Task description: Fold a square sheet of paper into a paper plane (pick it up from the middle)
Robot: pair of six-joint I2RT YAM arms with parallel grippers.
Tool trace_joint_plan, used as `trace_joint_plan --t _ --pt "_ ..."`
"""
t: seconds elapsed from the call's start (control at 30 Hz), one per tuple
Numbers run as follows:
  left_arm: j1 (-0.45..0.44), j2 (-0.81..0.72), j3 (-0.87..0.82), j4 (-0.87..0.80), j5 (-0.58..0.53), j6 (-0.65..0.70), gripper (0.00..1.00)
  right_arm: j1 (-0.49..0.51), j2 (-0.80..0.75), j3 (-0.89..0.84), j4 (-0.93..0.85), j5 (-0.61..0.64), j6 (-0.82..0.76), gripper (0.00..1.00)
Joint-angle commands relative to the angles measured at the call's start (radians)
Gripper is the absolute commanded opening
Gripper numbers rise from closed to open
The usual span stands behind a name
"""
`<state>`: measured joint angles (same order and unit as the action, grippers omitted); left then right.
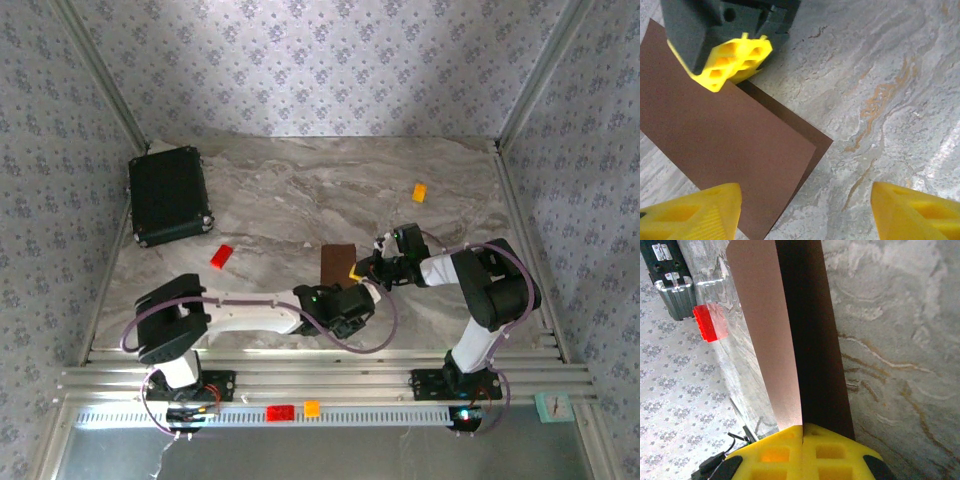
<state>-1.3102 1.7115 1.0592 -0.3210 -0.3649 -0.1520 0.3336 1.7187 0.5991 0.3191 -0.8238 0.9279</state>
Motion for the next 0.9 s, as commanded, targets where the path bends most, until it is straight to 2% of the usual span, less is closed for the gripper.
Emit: trace_joint_plan --t 0.0,0.3,0.57,0.77,0.87 --pt "-0.011 0.025 0.044 -0.049 -0.075 0.044 0.7 0.005 -0.01 0.002 -0.006 0.003 0.012 0.05" --pt "-0.034 0.112 0.098 -0.064 -0.099 0.061 0.71 0.007 -0.011 0.009 -0.006 0.003 0.015 0.06" --pt "-0.035 0.167 0.129 -0.084 -0.207 0.071 0.71 0.005 -0.008 0.011 -0.006 0.003 0.013 0.06" --pt "-0.036 0.148 0.112 -0.065 -0.206 0.069 0.65 0.003 -0.011 0.013 -0.01 0.002 0.012 0.09" --pt "-0.034 0.138 0.1 -0.053 -0.208 0.066 0.58 0.002 -0.012 0.012 -0.012 0.003 0.012 0.12"
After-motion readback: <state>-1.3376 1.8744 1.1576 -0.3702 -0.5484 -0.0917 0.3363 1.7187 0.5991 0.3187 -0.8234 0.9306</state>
